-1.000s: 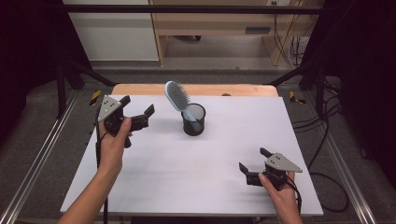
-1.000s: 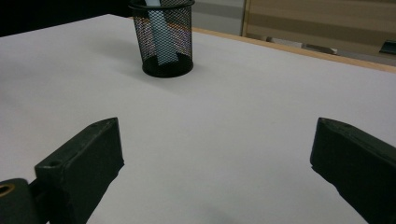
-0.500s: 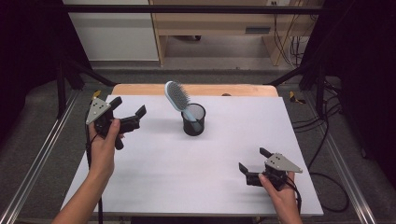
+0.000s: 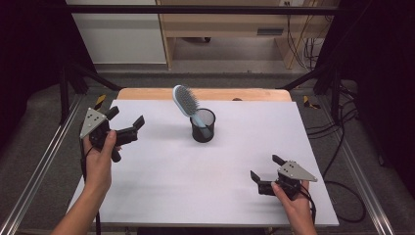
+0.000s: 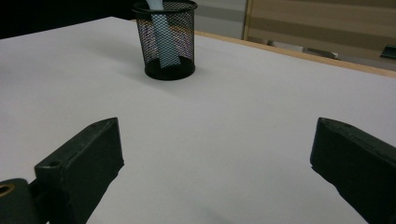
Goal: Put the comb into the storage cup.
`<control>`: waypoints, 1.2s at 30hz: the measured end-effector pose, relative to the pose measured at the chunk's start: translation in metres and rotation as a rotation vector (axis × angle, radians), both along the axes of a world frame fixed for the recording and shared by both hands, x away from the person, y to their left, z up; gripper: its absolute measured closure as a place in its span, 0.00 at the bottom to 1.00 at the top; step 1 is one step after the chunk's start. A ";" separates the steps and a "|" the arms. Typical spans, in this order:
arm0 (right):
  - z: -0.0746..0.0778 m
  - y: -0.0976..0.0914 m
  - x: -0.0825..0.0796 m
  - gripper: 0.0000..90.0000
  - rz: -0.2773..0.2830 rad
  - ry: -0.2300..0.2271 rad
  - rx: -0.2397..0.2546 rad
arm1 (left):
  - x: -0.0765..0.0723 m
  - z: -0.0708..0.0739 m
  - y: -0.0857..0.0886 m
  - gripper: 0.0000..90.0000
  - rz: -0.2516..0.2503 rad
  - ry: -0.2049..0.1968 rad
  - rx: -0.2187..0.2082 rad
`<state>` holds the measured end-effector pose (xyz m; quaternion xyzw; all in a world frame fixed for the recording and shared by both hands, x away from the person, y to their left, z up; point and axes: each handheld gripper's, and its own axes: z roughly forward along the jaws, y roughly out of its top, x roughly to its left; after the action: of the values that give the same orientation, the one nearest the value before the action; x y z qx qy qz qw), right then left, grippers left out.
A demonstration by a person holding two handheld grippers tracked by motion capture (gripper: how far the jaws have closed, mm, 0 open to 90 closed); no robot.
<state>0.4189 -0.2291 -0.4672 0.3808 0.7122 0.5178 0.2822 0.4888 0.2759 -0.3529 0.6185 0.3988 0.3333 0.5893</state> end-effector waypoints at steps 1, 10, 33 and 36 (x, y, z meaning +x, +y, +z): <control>0.000 0.000 0.000 0.03 0.000 0.000 0.000 | -0.001 -0.002 0.002 0.01 -0.001 0.000 0.000; 0.000 -0.001 0.000 0.03 -0.006 -0.003 -0.006 | -0.007 -0.013 0.019 0.02 0.014 -0.012 -0.030; 0.001 -0.007 -0.002 0.03 -0.003 -0.029 -0.027 | -0.036 -0.040 0.044 0.01 0.044 -0.018 -0.029; 0.001 -0.009 -0.002 0.03 -0.003 -0.033 -0.027 | -0.040 -0.043 0.045 0.01 0.040 -0.018 -0.037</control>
<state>0.4164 -0.2379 -0.4658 0.3695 0.7138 0.5139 0.2997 0.4485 0.3207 -0.3963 0.5964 0.4117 0.3432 0.5975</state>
